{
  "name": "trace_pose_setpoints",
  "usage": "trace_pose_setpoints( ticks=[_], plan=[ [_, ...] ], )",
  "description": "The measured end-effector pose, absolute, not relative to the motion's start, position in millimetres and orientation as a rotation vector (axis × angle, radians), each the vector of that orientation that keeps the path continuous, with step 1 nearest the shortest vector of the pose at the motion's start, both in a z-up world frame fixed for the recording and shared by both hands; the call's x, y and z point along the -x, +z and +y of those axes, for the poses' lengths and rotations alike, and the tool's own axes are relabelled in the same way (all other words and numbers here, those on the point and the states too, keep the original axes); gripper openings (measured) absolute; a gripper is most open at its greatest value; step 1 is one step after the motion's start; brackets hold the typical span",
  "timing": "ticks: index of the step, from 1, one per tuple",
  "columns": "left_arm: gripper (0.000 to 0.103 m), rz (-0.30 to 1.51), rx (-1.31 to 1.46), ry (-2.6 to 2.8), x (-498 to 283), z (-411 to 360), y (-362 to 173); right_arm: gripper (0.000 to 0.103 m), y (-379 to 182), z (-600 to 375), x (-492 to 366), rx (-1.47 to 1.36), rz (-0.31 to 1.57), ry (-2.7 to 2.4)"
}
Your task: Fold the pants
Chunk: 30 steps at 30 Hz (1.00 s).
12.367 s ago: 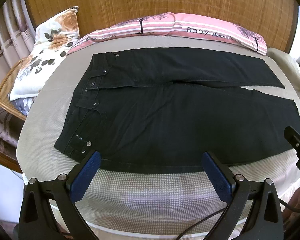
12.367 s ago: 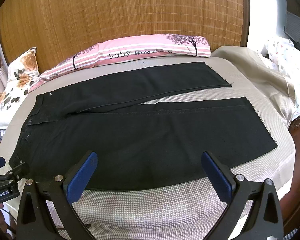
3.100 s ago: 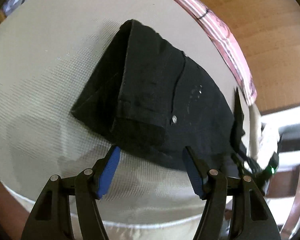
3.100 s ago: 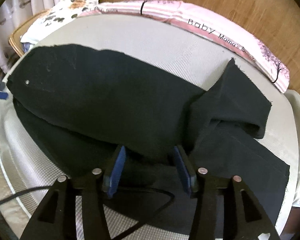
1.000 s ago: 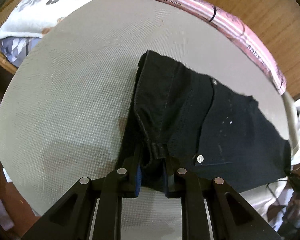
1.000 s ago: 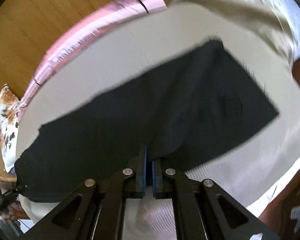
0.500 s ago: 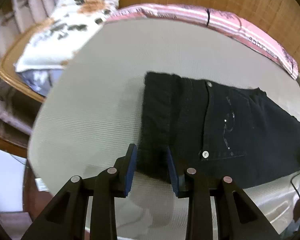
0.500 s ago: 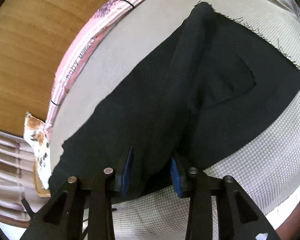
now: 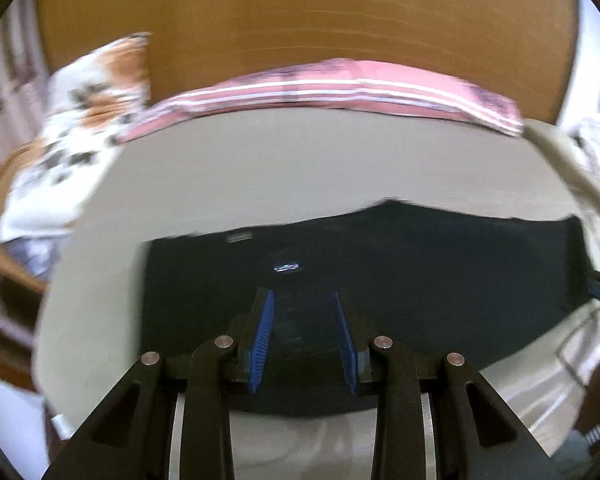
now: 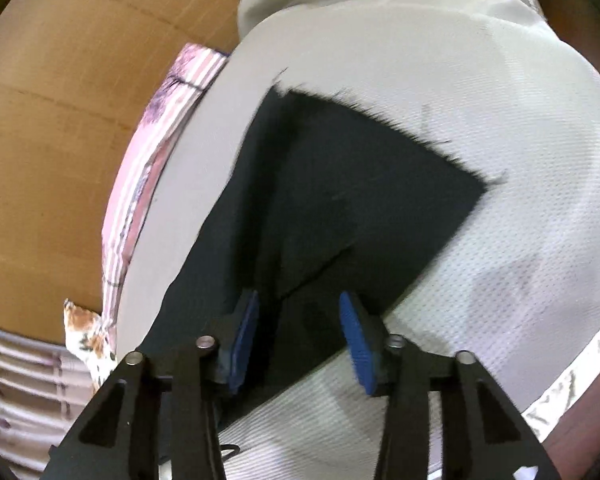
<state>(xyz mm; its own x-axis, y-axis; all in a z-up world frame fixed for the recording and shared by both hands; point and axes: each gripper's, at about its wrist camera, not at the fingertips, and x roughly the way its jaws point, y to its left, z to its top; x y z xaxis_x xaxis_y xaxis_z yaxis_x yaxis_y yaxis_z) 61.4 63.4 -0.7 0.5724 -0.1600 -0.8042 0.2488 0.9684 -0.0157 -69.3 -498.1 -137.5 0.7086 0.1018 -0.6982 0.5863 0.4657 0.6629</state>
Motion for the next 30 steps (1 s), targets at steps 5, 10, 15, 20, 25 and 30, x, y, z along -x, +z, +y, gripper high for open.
trace_pose_setpoints(
  ticks=[5,10,15,20,25,30],
  plan=[
    [0.032,0.905,-0.173,-0.476,-64.9,-20.9,-11.5,0.032,-146.5,-517.1,68.2,-1.098,0.735,-0.33],
    [0.032,0.891,-0.329,-0.676,-44.2,-106.4,-31.8,0.032,-147.7,-521.8,57.3,-1.107,0.719,-0.302],
    [0.032,0.893,-0.445,-0.824,-18.2,-156.5,-50.8,0.031,-148.8,-526.3,52.6,-1.124,0.707,-0.263],
    [0.032,0.885,-0.555,-0.935,5.6,-190.6,-66.4,0.024,-152.7,-531.4,47.0,-1.155,0.697,-0.23],
    [0.032,0.898,-0.575,-0.967,11.2,-209.5,-78.6,0.024,-152.8,-532.7,45.3,-1.165,0.692,-0.219],
    [0.032,0.911,-0.567,-1.005,14.4,-213.0,-86.0,0.024,-155.5,-532.8,47.5,-1.181,0.688,-0.207]
  ],
)
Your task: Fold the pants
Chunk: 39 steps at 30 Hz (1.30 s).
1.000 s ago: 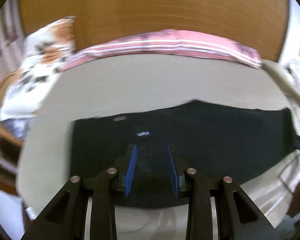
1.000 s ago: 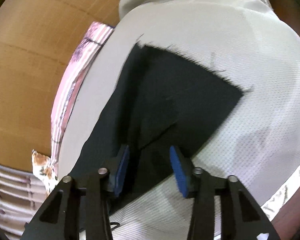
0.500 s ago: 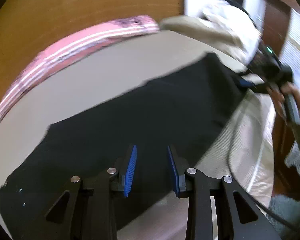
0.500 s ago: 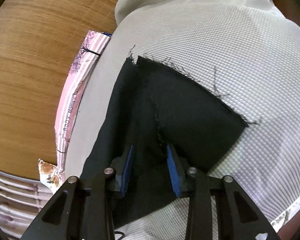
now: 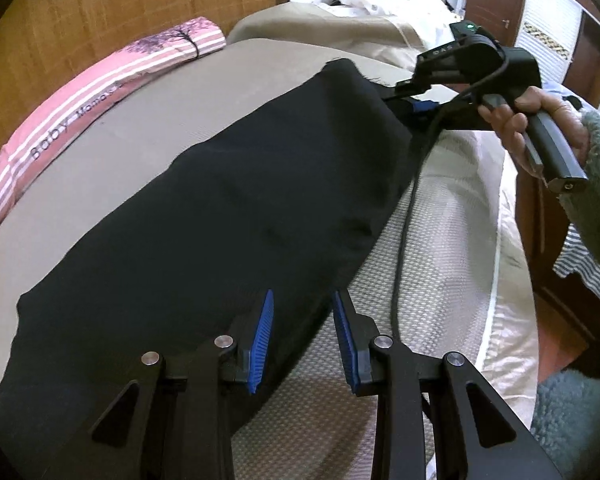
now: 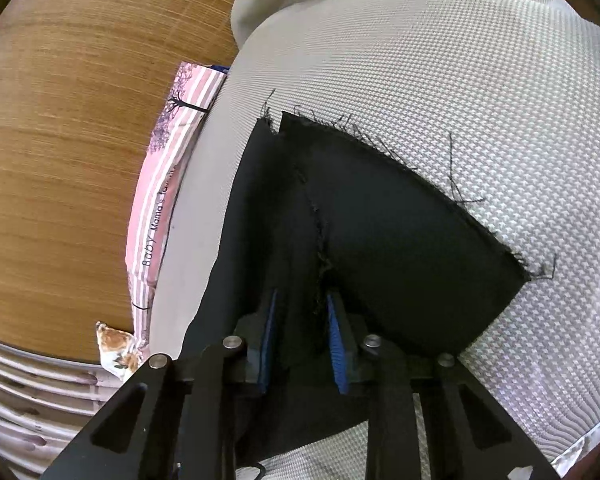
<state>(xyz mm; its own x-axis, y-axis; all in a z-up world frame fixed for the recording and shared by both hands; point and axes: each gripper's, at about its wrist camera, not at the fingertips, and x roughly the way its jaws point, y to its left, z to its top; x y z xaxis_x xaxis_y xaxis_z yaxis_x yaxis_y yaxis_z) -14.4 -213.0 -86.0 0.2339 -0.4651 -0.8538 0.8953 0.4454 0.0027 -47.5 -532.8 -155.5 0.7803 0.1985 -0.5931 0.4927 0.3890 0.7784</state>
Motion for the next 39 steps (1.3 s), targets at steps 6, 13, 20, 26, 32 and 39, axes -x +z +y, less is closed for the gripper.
trace_pose_setpoints(
  ticks=[6,13,20,26,32,39],
  plan=[
    [0.032,0.918,-0.583,-1.021,17.6,-220.1,-92.2,0.023,-158.1,-537.8,41.7,-1.189,0.674,-0.187],
    [0.018,0.907,-0.564,-1.009,12.6,-228.7,-94.3,0.006,-156.0,-546.2,37.4,-1.191,0.669,-0.194],
    [0.013,0.889,-0.579,-1.018,13.5,-230.1,-94.0,0.005,-117.5,-562.0,68.7,-1.089,0.574,-0.293],
    [0.013,0.885,-0.602,-1.041,18.8,-232.9,-97.2,0.004,-130.1,-577.5,93.1,-1.057,0.64,-0.403],
    [0.013,0.888,-0.612,-1.042,18.0,-233.5,-100.0,0.003,-132.2,-574.0,101.5,-1.03,0.647,-0.429],
    [0.016,0.924,-0.585,-1.046,10.0,-232.6,-103.1,0.006,-136.4,-571.7,109.8,-0.943,0.702,-0.491]
  ],
)
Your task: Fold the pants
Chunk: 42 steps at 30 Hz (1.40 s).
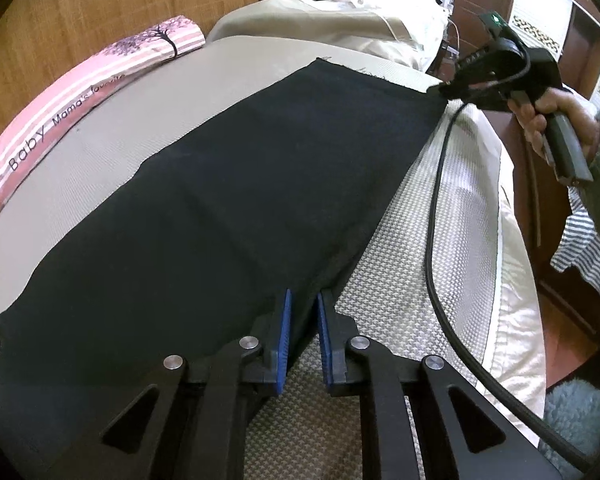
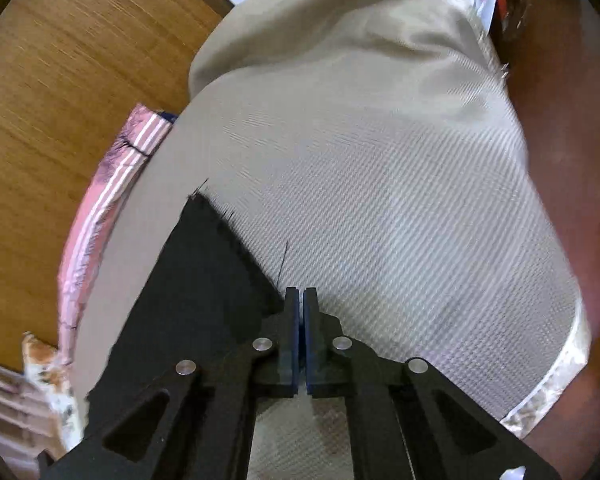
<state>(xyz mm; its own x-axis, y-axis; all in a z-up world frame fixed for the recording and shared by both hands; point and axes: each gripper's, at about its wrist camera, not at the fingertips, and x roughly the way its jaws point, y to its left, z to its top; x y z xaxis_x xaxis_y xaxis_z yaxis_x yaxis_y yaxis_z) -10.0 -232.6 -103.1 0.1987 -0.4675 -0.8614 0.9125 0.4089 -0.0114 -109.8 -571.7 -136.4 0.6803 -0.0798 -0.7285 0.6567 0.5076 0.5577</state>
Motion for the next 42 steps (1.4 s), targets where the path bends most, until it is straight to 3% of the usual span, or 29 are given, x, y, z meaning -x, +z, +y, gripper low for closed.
trace_pose_setpoints(
  ticks=[3,5,11,23,27,42],
  plan=[
    [0.026,0.977,-0.533,-1.047,1.9,-229.2,-101.0,0.015,-128.8,-565.5,108.6,-0.915,0.714,-0.499],
    [0.039,1.005,-0.492,-1.045,-3.2,-224.2,-96.5,0.022,-116.8,-561.0,106.4,-0.896,0.7,-0.504],
    [0.053,0.966,-0.366,-0.987,-24.0,-182.9,-68.6,0.024,-66.3,-524.6,72.3,-0.755,0.71,-0.377],
    [0.054,0.924,-0.147,-0.507,-99.2,-61.6,-66.5,0.028,-68.8,-366.6,-89.7,-0.553,0.949,0.125],
    [0.054,0.943,-0.131,-0.43,-104.4,-28.8,-78.7,0.033,-76.3,-309.1,-140.7,-0.464,1.038,0.28],
    [0.054,0.986,-0.038,-0.44,-102.3,11.6,-102.6,0.042,-137.2,-154.2,-277.7,-0.307,1.312,0.657]
  ],
)
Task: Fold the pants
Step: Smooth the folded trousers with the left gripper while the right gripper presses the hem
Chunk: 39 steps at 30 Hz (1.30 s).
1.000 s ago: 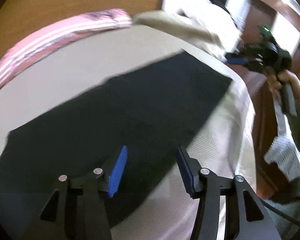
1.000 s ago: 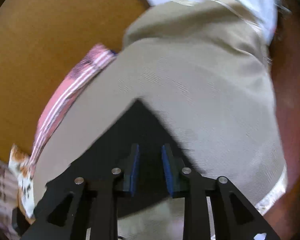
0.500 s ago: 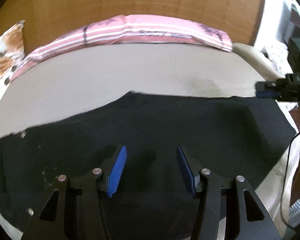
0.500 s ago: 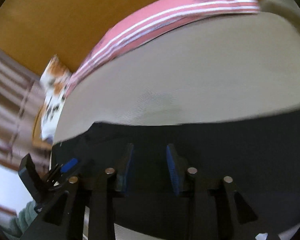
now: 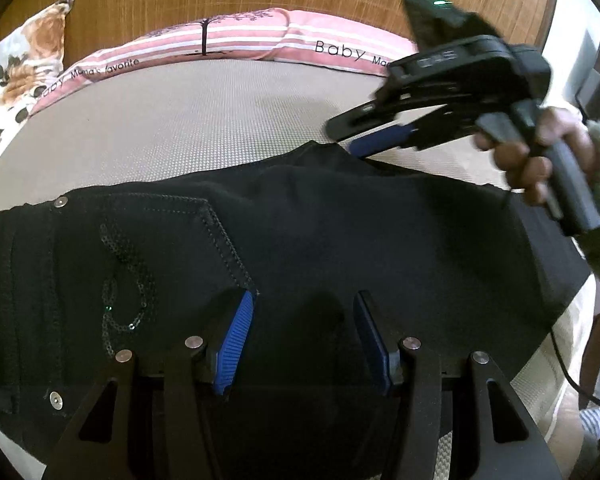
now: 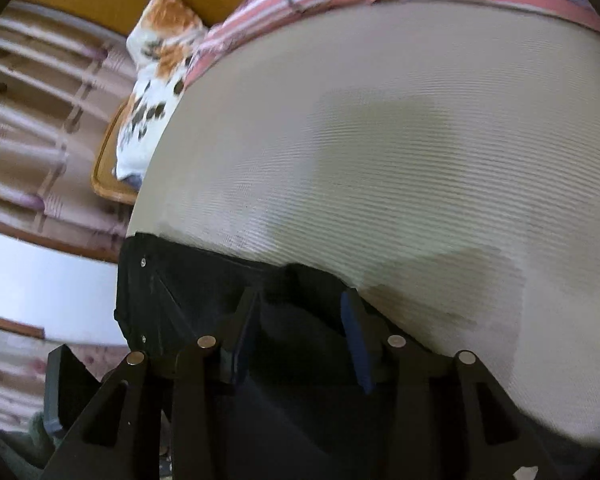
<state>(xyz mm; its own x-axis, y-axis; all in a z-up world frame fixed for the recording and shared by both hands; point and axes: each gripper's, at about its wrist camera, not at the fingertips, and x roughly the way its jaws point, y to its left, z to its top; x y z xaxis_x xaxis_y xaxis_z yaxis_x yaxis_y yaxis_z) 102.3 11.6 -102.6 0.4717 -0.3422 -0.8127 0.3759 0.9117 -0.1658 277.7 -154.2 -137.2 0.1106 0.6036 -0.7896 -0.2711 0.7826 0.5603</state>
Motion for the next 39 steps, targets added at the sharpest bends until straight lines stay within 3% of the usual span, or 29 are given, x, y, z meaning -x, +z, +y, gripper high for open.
trace_pose_setpoints(
  ticks=[3,5,14,18,21,29,39],
  plan=[
    [0.054,0.982,-0.025,-0.451,-102.2,13.6,-103.0,0.042,-141.0,-144.4,-280.7,-0.303,1.326,0.703],
    [0.054,0.982,-0.017,-0.455,-104.2,14.7,-103.5,0.013,-133.7,-141.7,-280.9,-0.323,1.294,0.727],
    [0.054,0.973,-0.01,-0.457,-103.8,14.9,-106.4,0.008,-141.8,-135.0,-282.1,-0.224,1.216,0.601],
    [0.054,0.977,-0.043,-0.441,-103.5,8.6,-104.3,0.013,-132.6,-134.0,-275.1,-0.202,1.182,0.588],
    [0.054,0.963,-0.049,-0.431,-106.7,3.2,-94.8,0.034,-102.7,-152.6,-261.5,-0.256,1.101,0.561],
    [0.055,0.85,-0.115,-0.54,-126.2,-40.6,-58.6,0.034,-47.4,-242.6,-198.9,-0.225,1.004,0.345],
    [0.055,0.909,-0.168,-0.574,-169.8,-91.9,-95.2,0.034,-82.3,-341.3,-146.5,-0.26,1.097,0.07]
  ],
)
